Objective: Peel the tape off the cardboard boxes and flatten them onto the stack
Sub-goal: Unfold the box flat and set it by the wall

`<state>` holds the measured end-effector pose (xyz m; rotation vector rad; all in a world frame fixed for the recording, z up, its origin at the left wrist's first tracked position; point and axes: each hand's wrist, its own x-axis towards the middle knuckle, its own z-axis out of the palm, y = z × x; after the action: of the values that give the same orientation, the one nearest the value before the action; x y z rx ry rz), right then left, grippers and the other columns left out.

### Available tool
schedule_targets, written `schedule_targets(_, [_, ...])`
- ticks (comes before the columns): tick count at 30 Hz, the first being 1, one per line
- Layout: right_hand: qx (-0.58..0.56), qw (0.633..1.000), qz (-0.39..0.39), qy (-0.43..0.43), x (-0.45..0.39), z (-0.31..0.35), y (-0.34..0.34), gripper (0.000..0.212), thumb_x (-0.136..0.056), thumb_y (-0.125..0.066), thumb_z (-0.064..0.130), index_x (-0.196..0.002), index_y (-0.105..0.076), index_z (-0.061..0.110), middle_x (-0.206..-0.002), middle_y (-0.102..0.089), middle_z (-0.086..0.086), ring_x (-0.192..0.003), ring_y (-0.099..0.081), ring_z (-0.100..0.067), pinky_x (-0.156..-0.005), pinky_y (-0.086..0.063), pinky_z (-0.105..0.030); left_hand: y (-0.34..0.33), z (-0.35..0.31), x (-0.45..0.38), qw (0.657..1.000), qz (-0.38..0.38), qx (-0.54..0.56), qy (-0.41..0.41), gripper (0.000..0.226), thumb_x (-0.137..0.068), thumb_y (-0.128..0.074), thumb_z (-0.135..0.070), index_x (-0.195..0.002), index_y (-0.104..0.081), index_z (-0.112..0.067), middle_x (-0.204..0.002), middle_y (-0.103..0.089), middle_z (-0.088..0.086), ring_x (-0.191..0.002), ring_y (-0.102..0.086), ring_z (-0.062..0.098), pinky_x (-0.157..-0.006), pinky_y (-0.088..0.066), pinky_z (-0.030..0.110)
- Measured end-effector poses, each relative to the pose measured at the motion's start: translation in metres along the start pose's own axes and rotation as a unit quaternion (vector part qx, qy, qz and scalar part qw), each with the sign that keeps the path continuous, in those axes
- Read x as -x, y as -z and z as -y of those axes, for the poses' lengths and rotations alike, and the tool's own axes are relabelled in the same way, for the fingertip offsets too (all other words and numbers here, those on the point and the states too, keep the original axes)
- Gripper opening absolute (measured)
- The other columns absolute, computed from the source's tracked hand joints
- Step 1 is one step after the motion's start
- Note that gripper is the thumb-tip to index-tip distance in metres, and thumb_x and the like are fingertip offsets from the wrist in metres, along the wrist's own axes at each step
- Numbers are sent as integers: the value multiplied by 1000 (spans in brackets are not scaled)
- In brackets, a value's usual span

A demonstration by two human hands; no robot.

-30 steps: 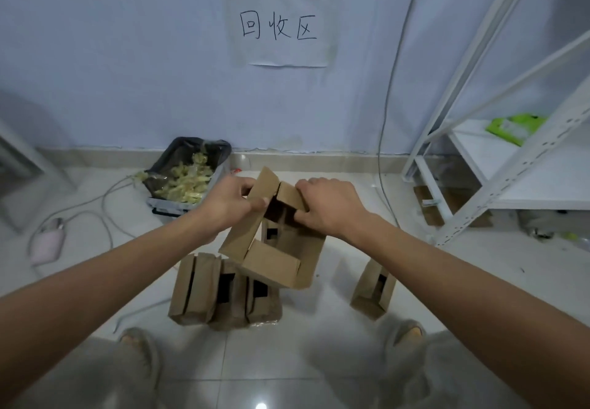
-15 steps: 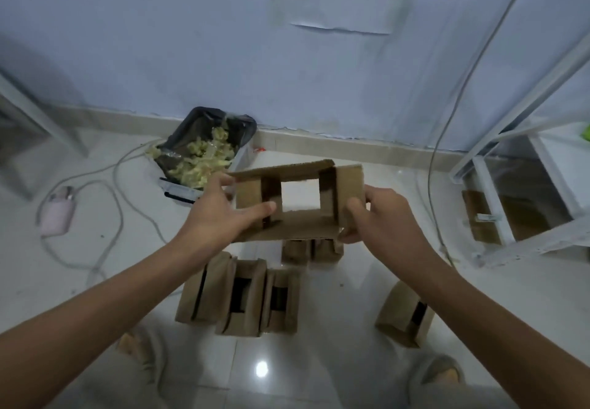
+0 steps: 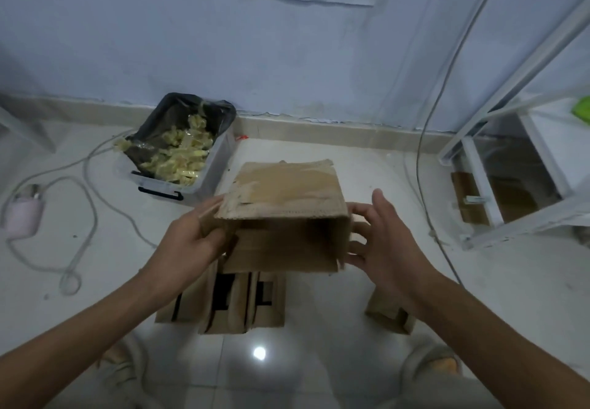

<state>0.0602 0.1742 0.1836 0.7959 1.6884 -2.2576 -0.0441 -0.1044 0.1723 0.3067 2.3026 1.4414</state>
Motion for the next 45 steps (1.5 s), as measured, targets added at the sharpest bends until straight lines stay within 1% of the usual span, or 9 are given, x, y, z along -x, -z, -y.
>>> schedule_targets(7, [16, 996, 41, -84, -7, -13, 28, 64, -87, -68, 72, -136, -64, 30, -137, -65, -22, -123, -66, -44, -108, -51, -61, 1, -3, 10, 995, 65, -33, -65, 63, -100, -64, -6, -140, -54, -53, -139, -59, -28, -126, -56, -5, -92, -53, 19])
schedule_targets(10, [44, 993, 78, -78, 0, -20, 27, 74, -79, -74, 71, -140, -59, 32, -137, -65, -20, -126, -61, -48, -107, -50, -65, 2, -8, 9, 964, 172, 193, 63, 53, -64, -92, -33, -114, -78, -42, -137, -67, 6, -100, -71, 4, -74, -56, 17])
schedule_targets(13, [89, 993, 70, -26, 10, -27, 24, 78, -79, -77, 61, -146, -46, 39, -128, -72, -1, -111, -73, -33, -88, -63, -48, 6, -5, 13, 935, 159, 296, 111, 51, -83, -62, -62, -120, -78, -30, -134, -69, 0, -116, -69, 21, -90, -54, 35])
schedule_targets(15, [132, 987, 86, 25, 18, -32, 18, 80, -78, -82, 51, -146, -41, 46, -128, -69, 13, -110, -73, -17, -85, -64, -42, 10, 4, 18, 958, 100, 231, 138, 33, -94, -60, -58, -120, -73, -43, -137, -66, -6, -115, -68, 18, -93, -52, 39])
schedule_targets(20, [337, 922, 155, 107, 25, -44, 17, 107, -72, -89, 50, -153, -19, 61, -148, -44, 29, -135, -50, 3, -100, -57, -30, 16, 22, 26, 972, 208, 19, 104, 99, -56, -96, -57, -140, -48, -43, -125, -70, -16, -116, -67, 7, -95, -58, 35])
schedule_targets(27, [238, 971, 18, -11, -3, -54, 31, 25, -106, -59, 28, -91, -78, 21, -117, -74, 5, -123, -66, -21, -96, -62, -44, 5, 16, 38, 937, 65, -321, -120, 102, -57, -89, -61, -141, -34, -47, -125, -44, -28, -110, -52, 2, -74, -53, 31])
schedule_targets(34, [454, 889, 23, -59, 3, -60, 1, 81, -74, -47, 91, -100, -69, 17, -89, -76, 1, -72, -76, -8, -61, -57, -27, -6, 4, 49, 922, 67, -346, -162, 97, -60, -68, -76, -143, -37, -37, -131, -46, -19, -107, -49, 2, -61, -43, 24])
schedule_targets(40, [562, 825, -60, -2, 0, -55, 4, 80, -86, -54, 82, -82, -70, 4, -72, -74, -11, -66, -75, -23, -73, -62, -44, -9, 7, 49, 919, 69, -353, -161, 102, -56, -67, -77, -143, -38, -33, -132, -46, -15, -109, -53, 10, -62, -45, 29])
schedule_targets(45, [649, 750, -117, 51, 1, -55, 10, 54, -96, -56, 56, -69, -65, 11, -60, -57, -3, -55, -55, -16, -57, -39, -26, -6, 16, 48, 909, 57, -388, -143, 104, -56, -91, -59, -142, -40, -31, -133, -47, -13, -113, -54, 15, -61, -53, 37])
